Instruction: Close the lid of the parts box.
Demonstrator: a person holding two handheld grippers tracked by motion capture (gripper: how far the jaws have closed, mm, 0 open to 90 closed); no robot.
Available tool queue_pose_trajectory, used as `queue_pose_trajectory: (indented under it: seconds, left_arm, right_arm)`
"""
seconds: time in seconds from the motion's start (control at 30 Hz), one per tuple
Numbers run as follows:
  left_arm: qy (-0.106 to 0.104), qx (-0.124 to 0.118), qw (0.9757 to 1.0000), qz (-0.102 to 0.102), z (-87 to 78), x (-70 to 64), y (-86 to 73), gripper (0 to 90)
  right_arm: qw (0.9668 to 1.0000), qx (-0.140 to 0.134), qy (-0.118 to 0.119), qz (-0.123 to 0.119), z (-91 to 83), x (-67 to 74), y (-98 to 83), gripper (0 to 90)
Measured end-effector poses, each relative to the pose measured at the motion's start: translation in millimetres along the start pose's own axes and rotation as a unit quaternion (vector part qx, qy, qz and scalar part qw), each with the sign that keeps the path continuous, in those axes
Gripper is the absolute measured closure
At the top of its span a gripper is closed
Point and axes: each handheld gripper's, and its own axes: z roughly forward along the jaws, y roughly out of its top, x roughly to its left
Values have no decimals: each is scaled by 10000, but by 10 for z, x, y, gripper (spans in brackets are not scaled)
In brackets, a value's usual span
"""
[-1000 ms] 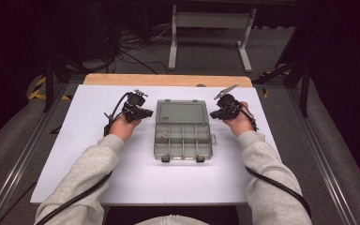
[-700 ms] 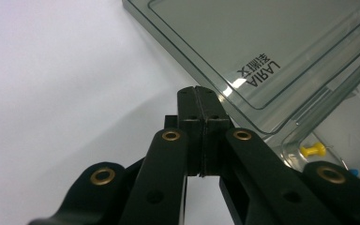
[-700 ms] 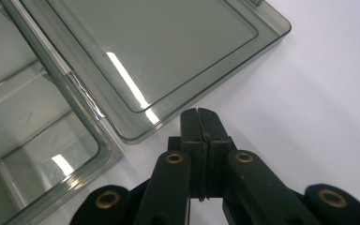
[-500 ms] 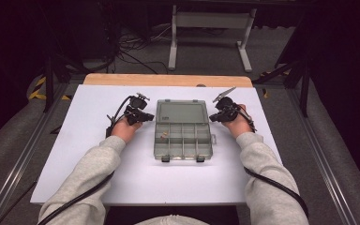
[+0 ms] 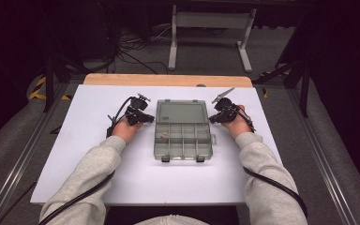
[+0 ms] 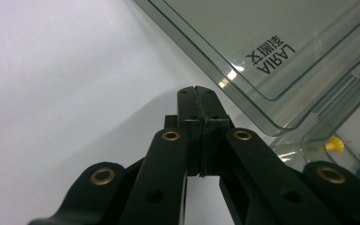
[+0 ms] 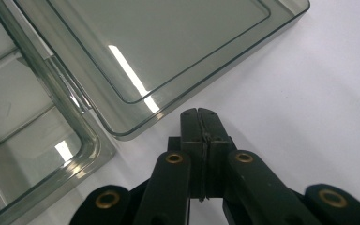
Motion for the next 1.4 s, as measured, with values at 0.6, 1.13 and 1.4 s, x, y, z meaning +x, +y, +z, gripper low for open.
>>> queue_pose_trajectory:
  seconds: [0.6, 1.13, 1.4]
  left_arm:
    - [-85, 1, 10000, -5, 27, -7, 20, 897]
    - [-82, -45, 9999, -99, 52, -13, 37, 897]
    - [-78, -76, 9999, -105, 66, -15, 51, 897]
  right_arm:
    - [10000, -22, 73, -53, 19, 1, 7, 900]
    - [9999, -29, 20, -105, 49, 14, 48, 900]
    - [9999, -70, 0, -137, 66, 12, 70, 900]
